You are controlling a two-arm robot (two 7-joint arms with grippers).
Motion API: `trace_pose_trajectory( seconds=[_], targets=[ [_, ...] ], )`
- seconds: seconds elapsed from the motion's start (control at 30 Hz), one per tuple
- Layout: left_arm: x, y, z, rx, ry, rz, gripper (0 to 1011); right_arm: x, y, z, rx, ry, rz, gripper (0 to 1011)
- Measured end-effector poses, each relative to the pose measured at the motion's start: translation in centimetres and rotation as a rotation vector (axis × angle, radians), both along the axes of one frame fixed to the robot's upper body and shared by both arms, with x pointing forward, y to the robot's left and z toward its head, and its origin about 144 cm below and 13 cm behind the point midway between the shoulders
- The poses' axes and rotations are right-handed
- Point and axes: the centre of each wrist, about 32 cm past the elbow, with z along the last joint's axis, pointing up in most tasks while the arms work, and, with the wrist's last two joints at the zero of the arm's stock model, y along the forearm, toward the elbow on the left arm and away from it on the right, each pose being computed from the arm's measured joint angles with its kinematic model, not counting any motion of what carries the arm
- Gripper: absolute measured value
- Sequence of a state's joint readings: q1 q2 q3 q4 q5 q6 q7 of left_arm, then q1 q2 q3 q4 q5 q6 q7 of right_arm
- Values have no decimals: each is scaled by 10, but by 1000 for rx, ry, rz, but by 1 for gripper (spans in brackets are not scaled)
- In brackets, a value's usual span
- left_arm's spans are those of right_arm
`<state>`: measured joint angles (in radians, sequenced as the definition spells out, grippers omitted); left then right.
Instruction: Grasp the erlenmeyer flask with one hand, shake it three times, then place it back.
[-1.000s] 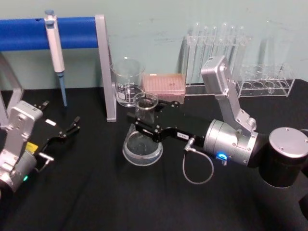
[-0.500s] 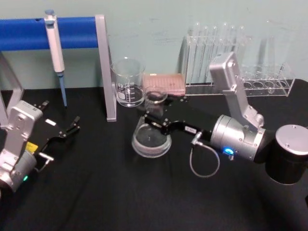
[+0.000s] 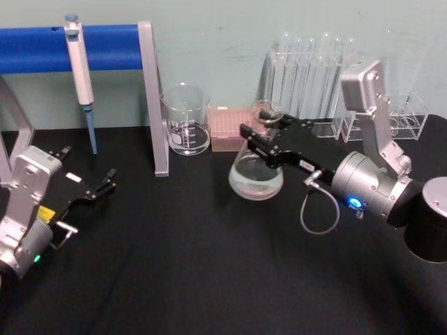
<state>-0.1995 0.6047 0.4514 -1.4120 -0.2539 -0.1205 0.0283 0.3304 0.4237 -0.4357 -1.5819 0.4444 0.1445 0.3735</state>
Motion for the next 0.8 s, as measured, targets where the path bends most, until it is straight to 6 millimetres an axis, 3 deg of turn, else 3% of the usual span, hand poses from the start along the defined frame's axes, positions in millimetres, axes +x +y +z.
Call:
trace_pose_trajectory(
  seconds=[0.43,0.8],
  targets=[
    [0,0,0,0,0,0,1001,1,-12,1,7,-27,-163,451],
    [0,0,0,0,0,0,1001,2,-13,1,5,-26,-194,451]
  ],
)
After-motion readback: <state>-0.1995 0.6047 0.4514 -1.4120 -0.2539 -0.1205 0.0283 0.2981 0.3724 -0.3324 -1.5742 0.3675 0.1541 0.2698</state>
